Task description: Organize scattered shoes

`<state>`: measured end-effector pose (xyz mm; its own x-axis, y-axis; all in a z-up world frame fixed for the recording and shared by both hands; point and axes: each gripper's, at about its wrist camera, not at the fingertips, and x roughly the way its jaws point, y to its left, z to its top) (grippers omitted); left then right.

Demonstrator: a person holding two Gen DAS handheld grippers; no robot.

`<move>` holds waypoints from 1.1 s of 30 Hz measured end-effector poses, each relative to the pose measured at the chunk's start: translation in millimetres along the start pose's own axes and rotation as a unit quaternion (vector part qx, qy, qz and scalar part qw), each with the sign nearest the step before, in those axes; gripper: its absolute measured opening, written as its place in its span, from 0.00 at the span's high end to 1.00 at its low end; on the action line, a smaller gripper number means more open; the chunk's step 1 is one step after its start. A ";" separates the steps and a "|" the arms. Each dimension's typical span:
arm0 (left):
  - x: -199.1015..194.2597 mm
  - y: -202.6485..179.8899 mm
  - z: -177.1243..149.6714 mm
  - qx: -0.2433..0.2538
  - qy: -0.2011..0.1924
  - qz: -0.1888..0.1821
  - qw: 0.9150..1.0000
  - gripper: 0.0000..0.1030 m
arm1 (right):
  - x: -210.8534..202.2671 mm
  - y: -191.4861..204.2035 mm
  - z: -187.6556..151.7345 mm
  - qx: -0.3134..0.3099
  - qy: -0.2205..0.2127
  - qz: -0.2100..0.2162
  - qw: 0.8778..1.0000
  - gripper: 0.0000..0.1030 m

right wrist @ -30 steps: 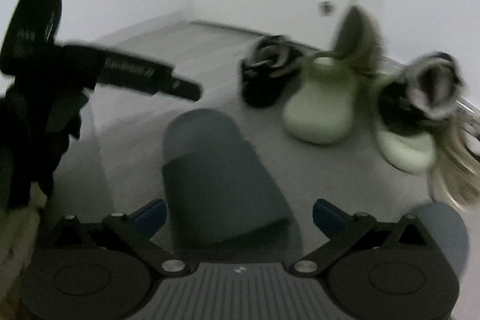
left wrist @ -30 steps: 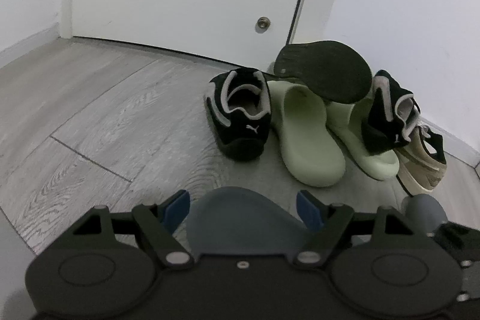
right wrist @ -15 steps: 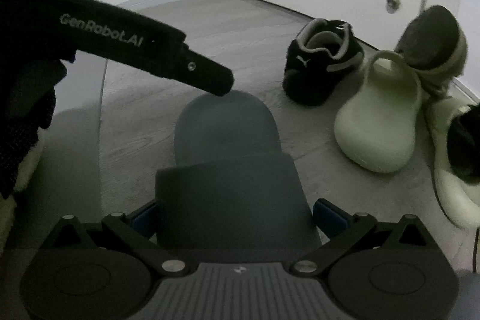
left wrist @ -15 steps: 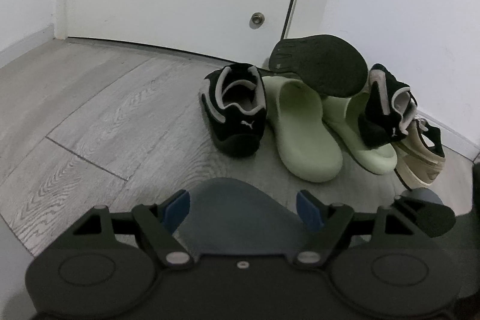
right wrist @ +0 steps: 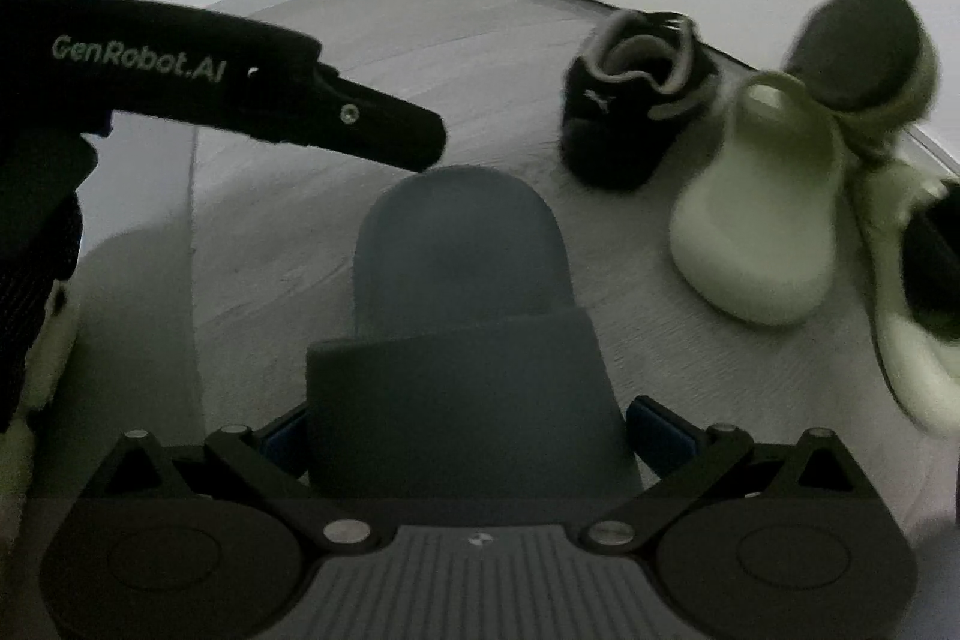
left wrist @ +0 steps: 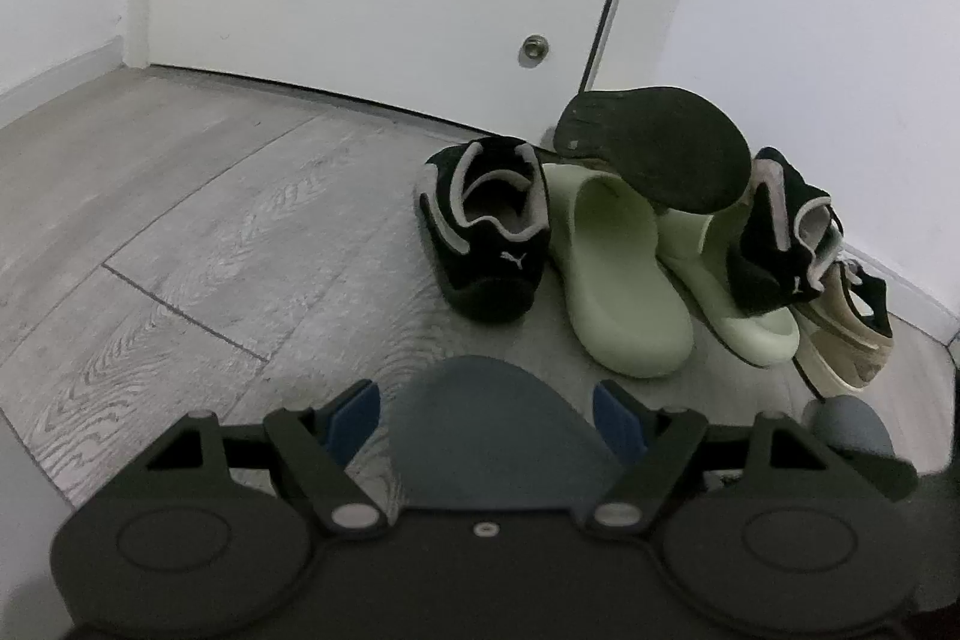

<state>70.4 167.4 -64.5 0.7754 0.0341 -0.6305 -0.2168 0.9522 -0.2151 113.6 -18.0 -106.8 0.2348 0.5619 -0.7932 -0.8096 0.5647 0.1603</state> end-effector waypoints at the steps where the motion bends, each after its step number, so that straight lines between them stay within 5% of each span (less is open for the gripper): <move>1: -0.2 0.5 0.3 -0.002 -0.001 0.000 1.000 0.23 | -2.8 -2.4 -1.3 0.023 -0.003 0.006 1.000 0.01; 9: -1.0 2.4 1.2 -0.005 -0.004 -0.002 1.000 0.23 | -37.6 -31.9 -22.5 0.159 -0.031 0.028 0.986 0.01; 13: -1.6 2.1 1.2 -0.004 -0.005 -0.001 1.000 0.23 | -59.2 -54.7 -36.8 0.250 -0.057 0.059 0.965 0.01; 19: -3.8 -1.7 1.0 0.005 -0.009 -0.002 1.000 0.23 | -101.7 -92.0 -73.3 0.409 -0.126 0.132 0.894 0.01; 21: -4.0 -4.7 0.3 0.012 -0.010 -0.003 1.000 0.23 | -130.0 -104.9 -93.3 0.456 -0.177 0.155 0.858 0.01; 23: -4.2 -7.7 -0.6 0.019 -0.009 -0.005 1.000 0.23 | -151.8 -110.7 -102.2 0.466 -0.206 0.145 0.848 0.01; 26: -4.5 -15.5 -2.5 0.036 -0.009 -0.009 0.999 0.23 | -193.4 -118.2 -115.1 0.457 -0.241 0.087 0.852 0.01; 29: -5.1 -21.7 -4.4 0.046 -0.008 -0.014 0.999 0.23 | -229.0 -127.6 -132.4 0.453 -0.260 0.007 0.853 0.01; 33: -5.8 -29.1 -6.7 0.054 -0.006 -0.019 0.998 0.23 | -260.5 -143.8 -170.0 0.471 -0.266 -0.096 0.835 0.01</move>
<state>68.2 137.4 -59.6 0.7894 0.0005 -0.6139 -0.1225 0.9800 -0.1567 77.4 -348.3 -23.1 0.7209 0.4543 -0.5233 -0.0060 0.7593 0.6508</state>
